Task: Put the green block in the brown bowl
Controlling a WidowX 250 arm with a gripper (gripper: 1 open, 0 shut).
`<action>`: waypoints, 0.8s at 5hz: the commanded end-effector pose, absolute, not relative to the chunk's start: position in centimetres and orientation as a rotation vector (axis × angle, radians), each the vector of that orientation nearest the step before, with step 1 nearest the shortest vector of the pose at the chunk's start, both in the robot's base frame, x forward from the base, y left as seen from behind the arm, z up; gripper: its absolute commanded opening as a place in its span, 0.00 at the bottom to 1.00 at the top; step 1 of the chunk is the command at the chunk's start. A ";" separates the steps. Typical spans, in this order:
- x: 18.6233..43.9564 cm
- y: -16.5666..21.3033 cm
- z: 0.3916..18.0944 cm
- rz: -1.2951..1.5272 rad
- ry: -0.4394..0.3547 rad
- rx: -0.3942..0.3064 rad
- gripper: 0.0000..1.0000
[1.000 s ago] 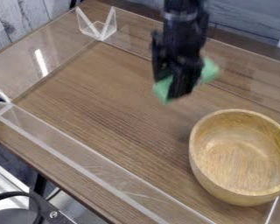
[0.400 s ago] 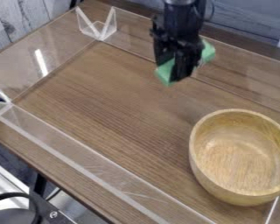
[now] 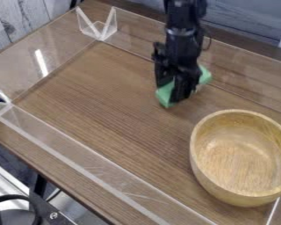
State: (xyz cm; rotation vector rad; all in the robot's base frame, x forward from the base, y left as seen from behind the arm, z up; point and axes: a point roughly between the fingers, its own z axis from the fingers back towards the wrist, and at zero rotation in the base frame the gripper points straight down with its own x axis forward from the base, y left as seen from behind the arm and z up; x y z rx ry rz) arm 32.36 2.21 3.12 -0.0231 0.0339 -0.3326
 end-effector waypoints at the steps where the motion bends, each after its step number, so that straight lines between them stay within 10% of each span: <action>1: 33.1 2.6 9.3 -0.275 -0.133 0.041 0.00; 2: 32.9 3.0 14.2 -0.237 -0.256 0.079 0.00; 4: 33.6 2.5 8.3 -0.262 -0.165 0.074 0.00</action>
